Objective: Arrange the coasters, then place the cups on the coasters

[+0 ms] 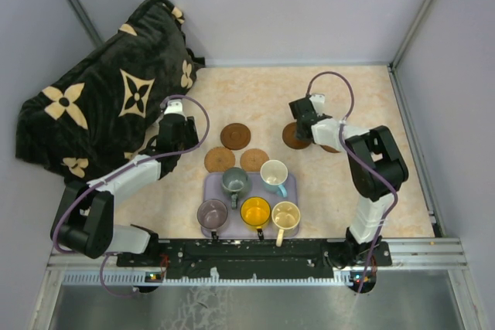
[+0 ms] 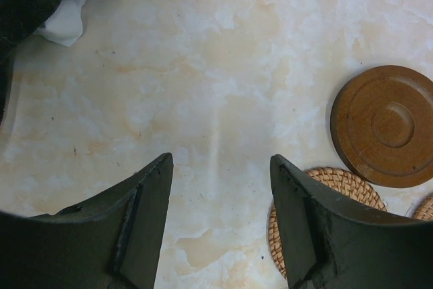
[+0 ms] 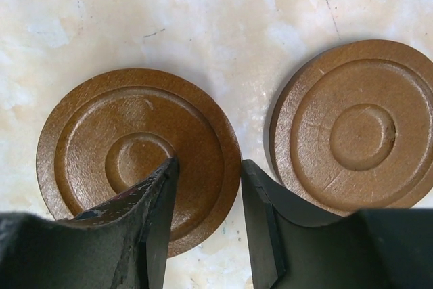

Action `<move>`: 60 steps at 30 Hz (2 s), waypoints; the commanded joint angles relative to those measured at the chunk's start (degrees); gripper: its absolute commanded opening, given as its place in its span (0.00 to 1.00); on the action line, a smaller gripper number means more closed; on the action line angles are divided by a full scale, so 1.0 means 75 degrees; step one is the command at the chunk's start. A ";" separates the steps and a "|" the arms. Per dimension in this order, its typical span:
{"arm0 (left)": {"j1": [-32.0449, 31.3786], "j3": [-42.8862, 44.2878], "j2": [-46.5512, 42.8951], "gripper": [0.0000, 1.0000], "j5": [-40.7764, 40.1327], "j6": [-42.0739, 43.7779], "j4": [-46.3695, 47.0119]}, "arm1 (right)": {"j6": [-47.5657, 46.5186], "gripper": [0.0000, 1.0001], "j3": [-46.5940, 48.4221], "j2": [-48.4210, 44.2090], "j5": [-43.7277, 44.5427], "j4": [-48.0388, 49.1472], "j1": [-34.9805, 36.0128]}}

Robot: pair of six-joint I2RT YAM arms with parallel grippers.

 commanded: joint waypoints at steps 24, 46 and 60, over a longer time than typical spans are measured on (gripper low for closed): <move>-0.0023 0.0969 0.1097 0.58 0.0559 0.0281 -0.0017 | -0.0205 0.65 -0.0485 -0.4107 -0.0059 -0.1560 0.0183; -0.0935 0.0546 0.1052 0.65 0.0938 0.0029 -0.1136 | 0.0027 0.86 -0.0775 -0.5396 -0.0883 -0.1186 0.0208; -0.1247 0.0540 0.1630 0.61 0.0348 -0.0177 -0.1457 | -0.0651 0.76 0.1230 -0.2487 -0.1502 -0.1277 0.1252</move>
